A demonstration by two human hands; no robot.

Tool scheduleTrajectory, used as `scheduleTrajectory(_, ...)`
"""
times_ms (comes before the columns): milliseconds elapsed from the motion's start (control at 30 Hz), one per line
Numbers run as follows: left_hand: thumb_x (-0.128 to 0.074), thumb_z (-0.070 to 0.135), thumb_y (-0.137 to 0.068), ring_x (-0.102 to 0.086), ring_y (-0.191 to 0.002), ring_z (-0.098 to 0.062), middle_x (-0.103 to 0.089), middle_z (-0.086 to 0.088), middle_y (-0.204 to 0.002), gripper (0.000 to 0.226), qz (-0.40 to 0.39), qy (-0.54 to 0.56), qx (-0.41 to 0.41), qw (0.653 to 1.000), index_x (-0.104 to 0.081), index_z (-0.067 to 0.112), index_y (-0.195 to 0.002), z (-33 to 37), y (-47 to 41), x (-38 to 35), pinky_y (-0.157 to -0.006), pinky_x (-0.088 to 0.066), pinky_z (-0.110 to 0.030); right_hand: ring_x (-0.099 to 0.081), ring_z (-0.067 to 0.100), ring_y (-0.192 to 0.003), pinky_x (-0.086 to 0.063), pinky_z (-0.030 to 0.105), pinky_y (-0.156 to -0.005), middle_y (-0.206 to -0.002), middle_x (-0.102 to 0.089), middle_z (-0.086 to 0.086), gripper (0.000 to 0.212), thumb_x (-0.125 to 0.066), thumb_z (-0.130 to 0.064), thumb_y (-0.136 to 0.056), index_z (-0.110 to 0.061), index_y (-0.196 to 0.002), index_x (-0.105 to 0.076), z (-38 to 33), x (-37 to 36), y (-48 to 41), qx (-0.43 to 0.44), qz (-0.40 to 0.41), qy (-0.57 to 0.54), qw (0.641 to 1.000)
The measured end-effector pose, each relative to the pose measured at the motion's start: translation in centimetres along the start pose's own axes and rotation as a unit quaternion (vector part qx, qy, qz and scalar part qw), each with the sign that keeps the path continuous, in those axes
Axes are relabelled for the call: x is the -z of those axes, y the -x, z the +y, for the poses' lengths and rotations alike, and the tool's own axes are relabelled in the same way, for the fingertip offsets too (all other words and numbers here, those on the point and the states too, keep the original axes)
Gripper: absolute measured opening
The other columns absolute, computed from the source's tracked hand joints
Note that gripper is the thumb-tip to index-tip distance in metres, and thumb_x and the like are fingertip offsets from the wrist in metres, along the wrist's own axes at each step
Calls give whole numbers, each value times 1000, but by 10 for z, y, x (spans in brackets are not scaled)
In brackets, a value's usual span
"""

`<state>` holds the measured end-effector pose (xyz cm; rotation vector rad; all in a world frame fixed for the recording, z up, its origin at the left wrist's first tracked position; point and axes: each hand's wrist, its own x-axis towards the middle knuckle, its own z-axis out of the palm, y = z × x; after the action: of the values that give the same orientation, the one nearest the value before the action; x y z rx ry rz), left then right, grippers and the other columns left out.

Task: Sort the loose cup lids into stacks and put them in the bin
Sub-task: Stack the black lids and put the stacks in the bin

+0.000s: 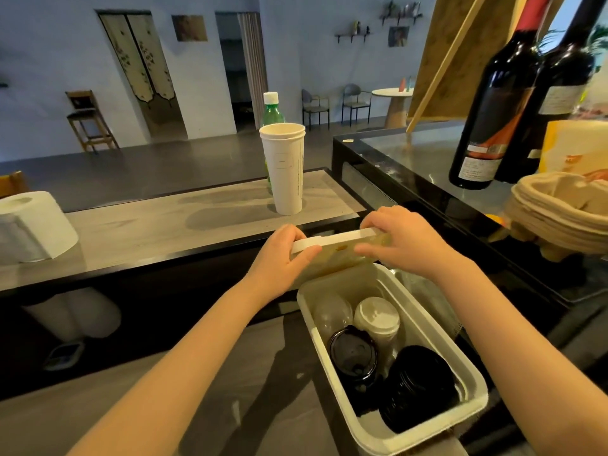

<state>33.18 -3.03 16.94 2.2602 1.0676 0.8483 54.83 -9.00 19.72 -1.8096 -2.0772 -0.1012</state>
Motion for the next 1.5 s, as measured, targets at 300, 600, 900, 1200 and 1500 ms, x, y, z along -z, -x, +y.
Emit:
scheduleTrajectory(300,-67,44,-78,-50,-99,-7,-54,12,-105,40,-82,-1,-84,993,-61,22,-110,-11,48,0,-86,-42,-21,-55,21,-67,-40,30,-54,-73,-58,3,26,-79,5,-60,-14,-75,-69,-5,-25,40,105,149,148,972)
scheduleTrajectory(600,-72,25,-80,-49,-114,-3,-58,7,-122,42,-200,-18,-140,970,-63,18,-120,-4,84,-26,-98,-34,-10,-59,21,-78,-44,31,-66,-86,-62,-2,31,-86,-15,-60,-17,-89,-74,-7,-35,135,-12,68,32,997)
scheduleTrajectory(900,-65,32,-84,-45,-118,-14,-55,2,-126,41,-237,-141,-175,945,-60,17,-122,7,120,-83,-102,-37,-30,-46,5,-106,-40,26,-95,-111,-52,-16,44,-80,-40,-67,-29,-107,-65,2,-54,180,-139,-131,-52,980)
scheduleTrajectory(1200,-61,43,-85,-46,-116,-14,-55,2,-126,46,-297,-135,-161,931,-58,18,-123,-5,115,-93,-101,-39,-33,-48,9,-108,-44,28,-95,-112,-49,-15,35,-77,-34,-72,-31,-105,-64,5,-72,192,-204,-148,-103,962)
scheduleTrajectory(1500,-55,64,-77,-37,-129,-33,-26,-14,-148,91,-220,-139,180,948,-24,13,-145,-52,33,-96,-104,-39,-43,-30,27,-134,-34,40,-106,-147,-32,7,67,-58,-40,-89,-17,-145,-28,33,-86,117,-323,-106,-116,933)
